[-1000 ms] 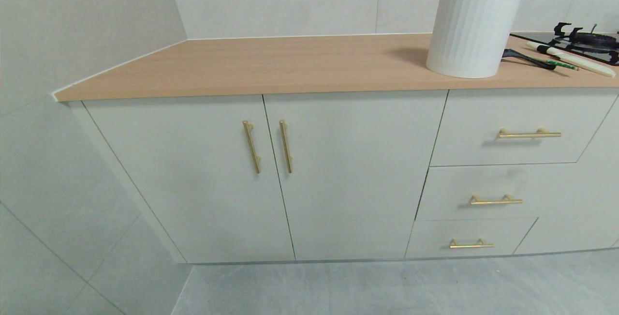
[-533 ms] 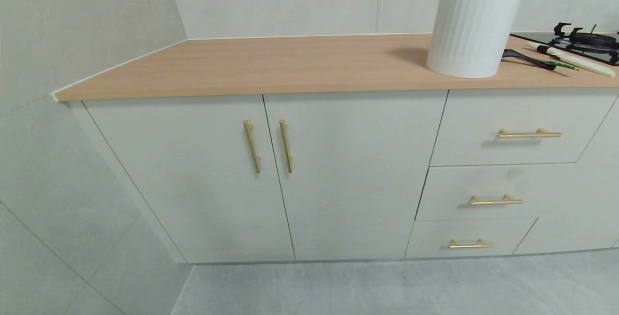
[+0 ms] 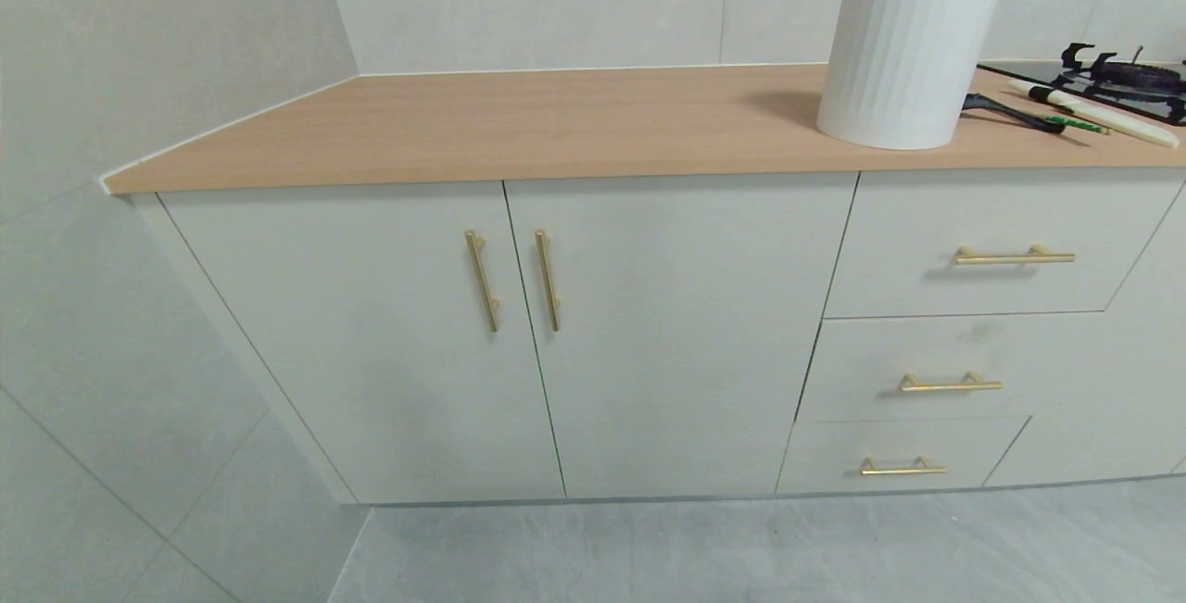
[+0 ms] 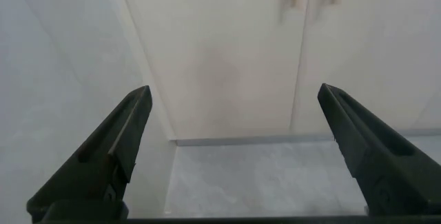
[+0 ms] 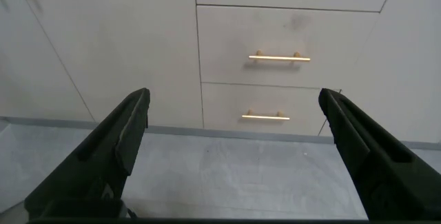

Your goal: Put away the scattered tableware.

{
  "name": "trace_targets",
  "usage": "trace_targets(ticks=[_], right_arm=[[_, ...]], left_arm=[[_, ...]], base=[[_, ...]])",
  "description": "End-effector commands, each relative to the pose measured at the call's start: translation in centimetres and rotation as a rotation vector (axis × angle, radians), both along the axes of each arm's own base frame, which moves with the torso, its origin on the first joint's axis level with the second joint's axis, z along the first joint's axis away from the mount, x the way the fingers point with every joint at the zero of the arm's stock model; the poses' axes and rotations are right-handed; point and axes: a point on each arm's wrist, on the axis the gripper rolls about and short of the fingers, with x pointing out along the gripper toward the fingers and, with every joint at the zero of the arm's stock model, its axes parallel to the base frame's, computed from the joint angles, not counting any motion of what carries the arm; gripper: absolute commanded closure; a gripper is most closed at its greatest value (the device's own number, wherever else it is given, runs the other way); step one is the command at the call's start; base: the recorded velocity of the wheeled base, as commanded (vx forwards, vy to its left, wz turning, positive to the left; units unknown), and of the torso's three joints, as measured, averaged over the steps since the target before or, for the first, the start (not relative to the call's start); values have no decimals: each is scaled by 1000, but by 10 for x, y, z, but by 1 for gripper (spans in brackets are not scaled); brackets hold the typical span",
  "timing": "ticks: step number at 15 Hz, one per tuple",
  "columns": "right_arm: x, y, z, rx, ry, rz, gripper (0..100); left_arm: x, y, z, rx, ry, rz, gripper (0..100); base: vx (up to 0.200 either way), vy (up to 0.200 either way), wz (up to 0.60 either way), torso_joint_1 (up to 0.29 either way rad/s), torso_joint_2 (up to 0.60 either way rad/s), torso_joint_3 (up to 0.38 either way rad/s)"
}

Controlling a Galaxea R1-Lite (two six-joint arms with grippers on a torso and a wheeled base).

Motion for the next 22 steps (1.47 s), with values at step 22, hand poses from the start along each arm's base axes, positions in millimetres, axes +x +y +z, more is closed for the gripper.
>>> trace_targets(ticks=[22], right_arm=[[0, 0, -2, 0, 13, 5, 0]], left_arm=[[1, -1, -4, -85, 33, -36, 0]], base=[[0, -45, 0, 1, 1, 1]])
